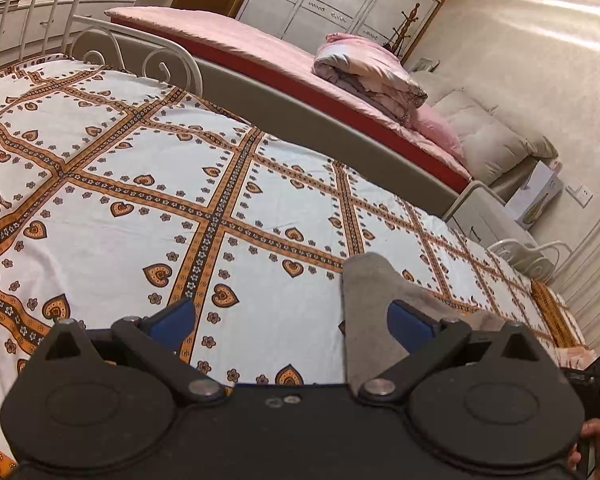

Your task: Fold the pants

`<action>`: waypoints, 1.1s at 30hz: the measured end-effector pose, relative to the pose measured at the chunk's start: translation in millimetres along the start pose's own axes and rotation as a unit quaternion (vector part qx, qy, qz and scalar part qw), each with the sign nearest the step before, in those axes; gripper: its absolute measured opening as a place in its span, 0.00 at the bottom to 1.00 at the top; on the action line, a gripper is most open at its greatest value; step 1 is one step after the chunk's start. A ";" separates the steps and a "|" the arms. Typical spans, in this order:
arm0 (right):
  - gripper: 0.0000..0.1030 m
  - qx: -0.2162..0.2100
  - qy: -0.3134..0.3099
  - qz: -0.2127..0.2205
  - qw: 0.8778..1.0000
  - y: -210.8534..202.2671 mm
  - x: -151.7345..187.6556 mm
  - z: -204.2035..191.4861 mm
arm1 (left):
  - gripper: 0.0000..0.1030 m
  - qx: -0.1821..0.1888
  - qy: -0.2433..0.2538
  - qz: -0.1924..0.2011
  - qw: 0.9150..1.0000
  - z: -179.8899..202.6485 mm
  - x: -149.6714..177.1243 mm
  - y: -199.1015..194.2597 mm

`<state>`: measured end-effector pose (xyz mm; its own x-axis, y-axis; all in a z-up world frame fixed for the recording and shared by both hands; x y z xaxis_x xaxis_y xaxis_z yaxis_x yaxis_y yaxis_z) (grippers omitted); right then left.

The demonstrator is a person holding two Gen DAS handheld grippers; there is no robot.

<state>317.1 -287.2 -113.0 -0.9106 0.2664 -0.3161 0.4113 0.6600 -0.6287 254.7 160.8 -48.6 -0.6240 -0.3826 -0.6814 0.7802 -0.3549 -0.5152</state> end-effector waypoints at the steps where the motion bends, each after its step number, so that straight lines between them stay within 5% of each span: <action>1: 0.18 0.017 -0.005 0.001 1.000 0.9 0.0 3.1 | 0.93 0.000 0.004 -0.003 1.000 1.0 1.3 0.9; 11: 0.18 0.046 -0.052 0.009 0.998 1.7 6.0 -5.6 | 0.93 0.003 0.028 -0.021 0.999 16.9 10.3 13.8; 17: 0.18 -0.117 -0.084 0.130 0.981 -54.5 -12.9 -51.6 | 0.93 0.002 0.045 -0.030 0.999 24.3 15.3 18.4; 19: 0.18 -0.054 -0.042 0.107 0.992 -34.2 -20.7 -19.9 | 0.93 0.000 0.046 -0.032 0.998 24.6 16.1 19.8; 21: 0.15 0.050 0.050 -0.005 0.997 9.1 -8.3 42.0 | 0.93 0.000 0.044 -0.032 0.999 24.9 16.3 20.6; 23: 0.17 0.009 0.094 0.009 0.995 2.0 -8.1 48.1 | 0.93 0.001 0.040 -0.029 0.999 25.5 16.0 19.7; 24: 0.23 0.009 0.062 0.023 0.998 -6.7 -10.6 36.9 | 0.93 0.004 0.040 -0.028 0.999 26.3 15.8 19.2; 27: 0.55 0.048 0.015 0.071 0.996 -32.3 -12.6 31.9 | 0.93 0.005 0.040 -0.029 0.999 26.7 16.0 19.7; 33: 0.55 0.073 0.052 0.073 0.993 -54.6 -12.3 62.9 | 0.93 0.005 0.035 -0.033 0.999 26.4 16.7 26.6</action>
<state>308.4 -370.7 -119.4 -0.8372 0.4274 -0.3413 0.5338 0.5023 -0.6803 263.8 122.4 -59.9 -0.6695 -0.2975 -0.6806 0.7365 -0.3854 -0.5559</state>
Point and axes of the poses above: each gripper's, at about its wrist camera, not at the fingertips, and y roughly the way its jaws point, z to its right, x to its underside, the point moved 8 cm from there along y, roughly the way its jaws point, and after that the axes turned 9 degrees about x, right-handed, at the moved point
